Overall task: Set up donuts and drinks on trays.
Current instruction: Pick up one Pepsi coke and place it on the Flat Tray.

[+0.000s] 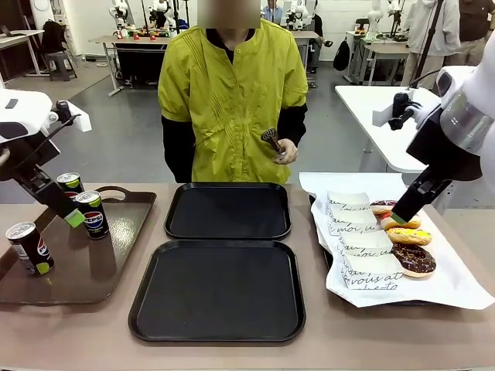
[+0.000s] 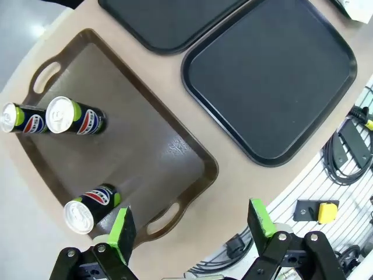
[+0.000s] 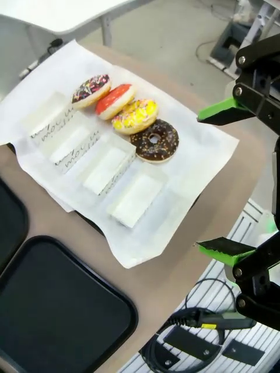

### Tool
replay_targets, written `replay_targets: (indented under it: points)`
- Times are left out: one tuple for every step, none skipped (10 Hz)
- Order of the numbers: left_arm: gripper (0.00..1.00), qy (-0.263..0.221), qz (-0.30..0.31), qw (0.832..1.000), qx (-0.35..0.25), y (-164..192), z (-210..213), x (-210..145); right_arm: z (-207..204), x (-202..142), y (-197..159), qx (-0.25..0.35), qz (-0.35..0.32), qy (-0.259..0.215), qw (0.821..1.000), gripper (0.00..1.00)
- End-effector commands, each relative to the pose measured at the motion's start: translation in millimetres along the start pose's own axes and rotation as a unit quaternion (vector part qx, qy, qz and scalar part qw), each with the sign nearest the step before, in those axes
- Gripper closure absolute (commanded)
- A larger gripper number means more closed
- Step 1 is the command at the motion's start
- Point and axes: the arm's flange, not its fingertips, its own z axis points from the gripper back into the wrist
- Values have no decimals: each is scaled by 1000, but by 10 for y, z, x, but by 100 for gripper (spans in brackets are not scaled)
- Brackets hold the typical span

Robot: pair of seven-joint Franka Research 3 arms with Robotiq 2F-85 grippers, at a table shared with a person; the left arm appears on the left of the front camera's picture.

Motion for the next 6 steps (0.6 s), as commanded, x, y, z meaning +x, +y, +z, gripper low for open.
replay_targets:
  points:
    - [0, -3, -2, 1000, 8, 4, 48, -17, 55, -30, 4, -3, -1, -3, 1000, 0]
    - [0, -55, 82, 988, -121, 186, 68, 4, 20, -97, -104, 195, -102, -55, 974, 0]
    - [0, -87, 155, 933, -312, 401, 102, -69, -22, -194, -329, 334, -187, -94, 919, 0]
    - [0, -120, 224, 872, -418, 629, 123, -189, -88, -369, -512, 415, -237, -125, 869, 0]
    - [0, -150, 277, 811, -493, 786, 121, -368, -149, -582, -667, 487, -288, -160, 809, 0]
    - [0, -170, 317, 770, -528, 929, 103, -530, -248, -808, -804, 521, -337, -177, 764, 0]
